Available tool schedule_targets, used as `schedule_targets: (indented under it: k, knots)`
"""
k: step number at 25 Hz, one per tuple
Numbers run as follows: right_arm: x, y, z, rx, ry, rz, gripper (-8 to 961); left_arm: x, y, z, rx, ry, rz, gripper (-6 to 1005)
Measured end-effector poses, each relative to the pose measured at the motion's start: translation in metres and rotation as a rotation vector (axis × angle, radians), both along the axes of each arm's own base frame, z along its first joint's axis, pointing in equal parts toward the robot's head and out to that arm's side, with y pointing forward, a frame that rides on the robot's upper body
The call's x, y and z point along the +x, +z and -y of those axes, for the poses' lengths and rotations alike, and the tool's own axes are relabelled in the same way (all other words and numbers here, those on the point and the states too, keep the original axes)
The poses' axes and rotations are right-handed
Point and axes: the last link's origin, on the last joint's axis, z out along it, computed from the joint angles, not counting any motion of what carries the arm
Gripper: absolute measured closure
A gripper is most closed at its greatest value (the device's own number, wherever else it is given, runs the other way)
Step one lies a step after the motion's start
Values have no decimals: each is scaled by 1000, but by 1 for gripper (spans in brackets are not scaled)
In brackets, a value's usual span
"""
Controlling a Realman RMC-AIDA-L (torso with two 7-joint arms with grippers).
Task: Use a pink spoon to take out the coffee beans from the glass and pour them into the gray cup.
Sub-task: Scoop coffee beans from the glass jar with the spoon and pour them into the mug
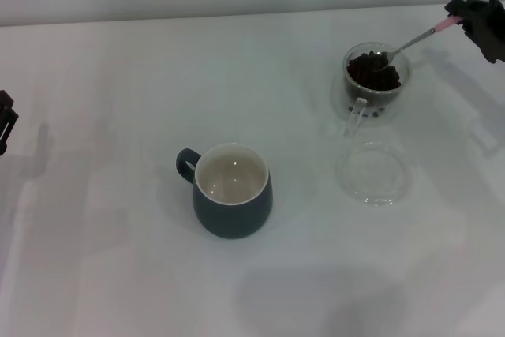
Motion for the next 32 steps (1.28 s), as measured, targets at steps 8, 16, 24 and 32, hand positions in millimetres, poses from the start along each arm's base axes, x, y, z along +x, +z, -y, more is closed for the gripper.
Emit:
schedule_targets:
  k: [8,16,24,32]
  knots:
    - [0,7,-3,-3,-34,-90,791,-1,1,0,5,3,0,199]
    - [-3,14,-3,-32,-20,-147,787,-2,2,0,7,7,-3,199]
    - [-13,14,1,-98,35,-220,783,-2,2,0,10,5,-26,200]
    - [-32,-13,4,-225,98,-222,779,0,0,2,9,-6,-21,200]
